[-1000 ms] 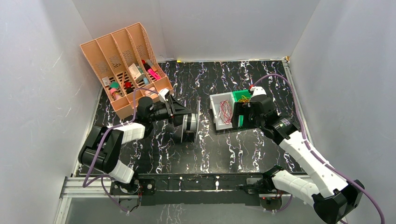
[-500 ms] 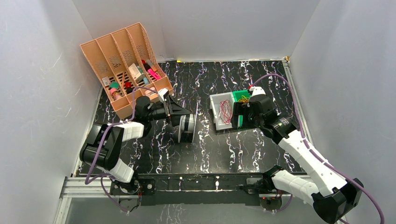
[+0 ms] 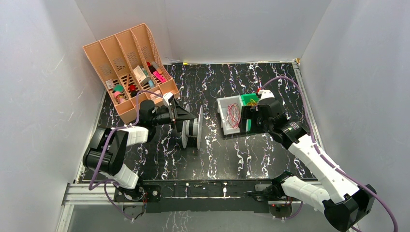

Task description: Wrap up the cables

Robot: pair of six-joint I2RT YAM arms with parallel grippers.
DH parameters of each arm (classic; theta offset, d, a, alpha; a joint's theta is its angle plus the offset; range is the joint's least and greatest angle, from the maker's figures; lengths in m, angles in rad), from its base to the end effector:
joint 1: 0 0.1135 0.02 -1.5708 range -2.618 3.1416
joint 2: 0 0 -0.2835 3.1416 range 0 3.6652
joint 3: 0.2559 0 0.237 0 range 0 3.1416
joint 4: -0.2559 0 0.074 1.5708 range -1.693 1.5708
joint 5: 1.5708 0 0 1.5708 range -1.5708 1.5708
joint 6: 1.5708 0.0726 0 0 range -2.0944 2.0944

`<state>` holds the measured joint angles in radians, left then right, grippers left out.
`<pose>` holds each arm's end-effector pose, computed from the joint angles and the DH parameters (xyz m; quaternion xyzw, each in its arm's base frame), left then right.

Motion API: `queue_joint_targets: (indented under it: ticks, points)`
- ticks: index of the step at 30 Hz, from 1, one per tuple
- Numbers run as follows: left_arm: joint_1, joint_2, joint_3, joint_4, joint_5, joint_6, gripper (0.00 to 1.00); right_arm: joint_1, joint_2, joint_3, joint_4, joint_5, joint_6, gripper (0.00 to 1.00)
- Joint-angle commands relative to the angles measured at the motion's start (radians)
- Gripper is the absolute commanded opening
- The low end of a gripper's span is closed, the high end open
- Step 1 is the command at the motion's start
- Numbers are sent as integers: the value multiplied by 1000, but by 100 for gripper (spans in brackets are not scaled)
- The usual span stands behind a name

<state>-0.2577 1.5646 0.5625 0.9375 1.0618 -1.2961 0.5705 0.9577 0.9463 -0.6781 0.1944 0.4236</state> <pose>0.2753 -0.1381 0.2290 -0.0115 0.7180 -0.6769 0.1616 0.1750 0.0956 0.3103 -0.0248 0.9008 0.1253 0.4150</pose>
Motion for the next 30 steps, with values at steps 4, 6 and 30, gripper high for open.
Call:
queue_joint_targets:
  ticks: [4,6,30]
  points:
    - [8,-5,-7,-5,19,32,95,-1,-7,6,43,-13,6,98]
    - [9,-10,-7,-12,21,37,98,1,-9,6,40,-11,6,98]
    - [72,-169,82,-460,-3,332,98,0,28,52,25,0,-9,98]
